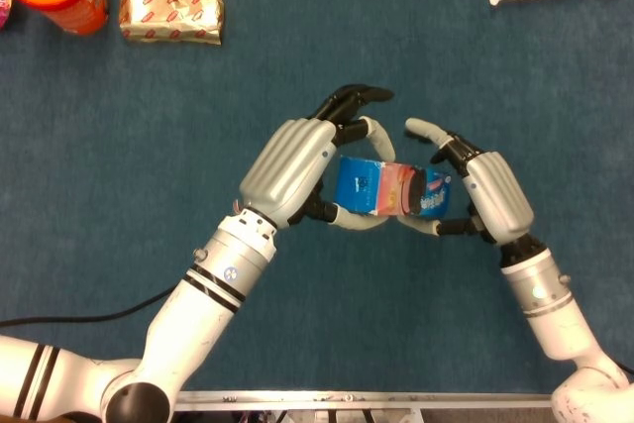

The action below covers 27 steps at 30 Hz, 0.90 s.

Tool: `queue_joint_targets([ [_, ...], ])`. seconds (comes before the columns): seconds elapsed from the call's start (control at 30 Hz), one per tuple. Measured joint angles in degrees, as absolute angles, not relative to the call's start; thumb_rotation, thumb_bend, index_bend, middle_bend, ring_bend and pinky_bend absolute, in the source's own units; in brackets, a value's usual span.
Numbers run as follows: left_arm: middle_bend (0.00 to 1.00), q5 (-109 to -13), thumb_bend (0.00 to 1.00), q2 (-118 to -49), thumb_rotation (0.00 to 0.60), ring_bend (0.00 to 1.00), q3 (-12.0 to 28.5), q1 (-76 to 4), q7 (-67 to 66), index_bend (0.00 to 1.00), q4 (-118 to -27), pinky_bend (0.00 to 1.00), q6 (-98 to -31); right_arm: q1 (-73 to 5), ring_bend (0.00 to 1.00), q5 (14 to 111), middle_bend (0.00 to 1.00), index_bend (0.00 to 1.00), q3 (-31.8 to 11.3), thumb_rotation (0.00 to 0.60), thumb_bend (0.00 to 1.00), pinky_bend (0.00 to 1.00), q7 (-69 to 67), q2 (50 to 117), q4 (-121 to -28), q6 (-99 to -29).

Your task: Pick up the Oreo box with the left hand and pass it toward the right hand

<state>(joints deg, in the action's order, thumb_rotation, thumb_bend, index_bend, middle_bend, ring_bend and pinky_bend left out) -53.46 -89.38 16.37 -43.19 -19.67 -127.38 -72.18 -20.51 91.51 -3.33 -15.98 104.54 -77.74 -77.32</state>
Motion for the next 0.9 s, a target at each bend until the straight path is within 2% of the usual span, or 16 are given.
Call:
queue_joint_targets([
  [0.1,0.16,-54.33,0.24,-89.36,0.6,0.11,16.01,-43.05,-19.31,0.85,-127.63,0.31,-72.14,-20.33,0.41,91.36,0.42,0.36,-3.47,0.6,0.09,0.41,-16.09,104.97,-77.33,-77.9],
  [0.3,0.16,-54.82,0.24,-89.32,0.6,0.11,15.59,-42.93,-19.01,0.85,-127.72,0.31,-72.05,-19.89,0.51,90.99,0.53,0.52,-3.81,0.6,0.16,0.43,-15.81,105.74,-76.72,-79.01],
  [0.47,0.16,-54.69,0.24,-89.34,0.6,0.11,15.32,-42.82,-18.8,0.85,-127.62,0.31,-71.98,-19.65,0.55,90.37,0.57,0.58,-3.99,0.6,0.19,0.44,-15.37,105.97,-76.73,-79.17],
  [0.7,0.16,-54.59,0.24,-89.32,0.6,0.11,15.02,-42.7,-18.56,0.83,-127.34,0.31,-71.84,-19.56,0.58,89.87,0.6,0.62,-4.0,0.6,0.21,0.44,-14.92,106.03,-77.03,-78.92],
  [0.8,0.16,-54.67,0.24,-89.21,0.6,0.11,14.89,-42.61,-18.34,0.77,-127.28,0.31,-71.7,-19.52,0.58,89.71,0.61,0.62,-4.02,0.6,0.21,0.44,-14.85,106.04,-77.14,-78.84],
  [0.9,0.15,-54.65,0.24,-88.93,0.6,0.11,14.71,-42.58,-18.05,0.58,-127.24,0.31,-71.18,-19.44,0.58,89.65,0.61,0.62,-3.96,0.6,0.21,0.44,-14.87,106.06,-77.19,-78.87],
])
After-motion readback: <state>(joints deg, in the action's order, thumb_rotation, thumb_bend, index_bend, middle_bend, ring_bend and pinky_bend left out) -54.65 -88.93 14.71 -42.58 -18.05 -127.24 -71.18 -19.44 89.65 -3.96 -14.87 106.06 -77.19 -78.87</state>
